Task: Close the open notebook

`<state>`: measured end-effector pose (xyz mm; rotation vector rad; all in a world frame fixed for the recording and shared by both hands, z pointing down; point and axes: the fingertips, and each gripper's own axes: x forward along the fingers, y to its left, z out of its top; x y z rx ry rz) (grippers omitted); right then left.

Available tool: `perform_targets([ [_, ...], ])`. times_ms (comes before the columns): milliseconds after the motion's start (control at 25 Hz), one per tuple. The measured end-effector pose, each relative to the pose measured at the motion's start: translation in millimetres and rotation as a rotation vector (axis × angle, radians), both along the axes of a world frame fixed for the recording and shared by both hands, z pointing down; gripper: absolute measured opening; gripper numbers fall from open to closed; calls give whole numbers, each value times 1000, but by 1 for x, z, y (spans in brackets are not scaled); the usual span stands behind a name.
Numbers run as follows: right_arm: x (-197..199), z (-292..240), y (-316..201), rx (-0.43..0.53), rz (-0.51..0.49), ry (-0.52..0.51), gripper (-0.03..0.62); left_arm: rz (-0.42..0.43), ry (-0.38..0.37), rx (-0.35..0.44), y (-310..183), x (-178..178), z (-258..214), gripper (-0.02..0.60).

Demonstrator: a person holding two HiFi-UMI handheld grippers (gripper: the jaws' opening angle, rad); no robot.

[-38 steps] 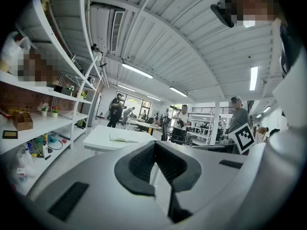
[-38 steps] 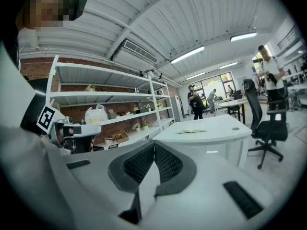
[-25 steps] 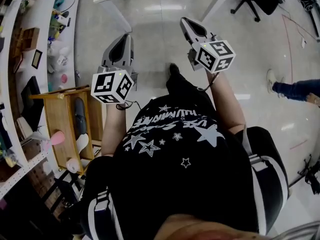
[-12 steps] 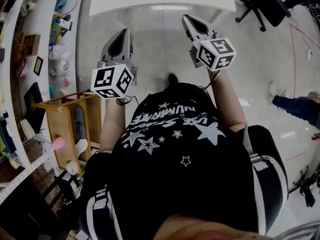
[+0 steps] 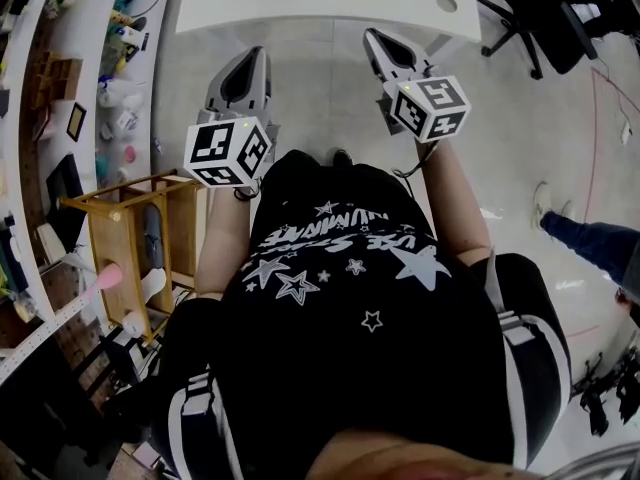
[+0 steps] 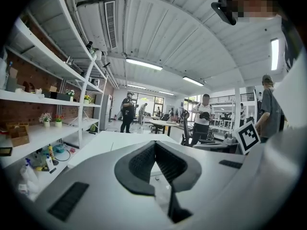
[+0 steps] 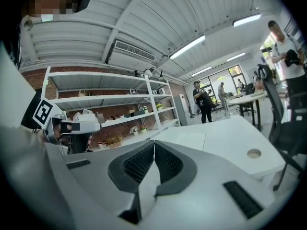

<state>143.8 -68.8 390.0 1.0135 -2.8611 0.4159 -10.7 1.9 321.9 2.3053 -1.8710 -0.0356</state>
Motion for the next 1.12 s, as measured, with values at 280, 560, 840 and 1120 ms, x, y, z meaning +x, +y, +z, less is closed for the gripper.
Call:
perform_targets([
  [280,-27,11,-9,-20,-50,18,9,-41,10,-12,-7,-22,8,11],
  [560,-50,12,-40,-22,-38,21,9,-26,26,-14,-43,-46,18,11],
  [840,-88,22,-81,-39,-29,71,9,11,49,-30,-97,-79,24,11],
  [1120,-142,28,-130,-56,-16,105,9,20,41,-64,-155,-134,34,11],
])
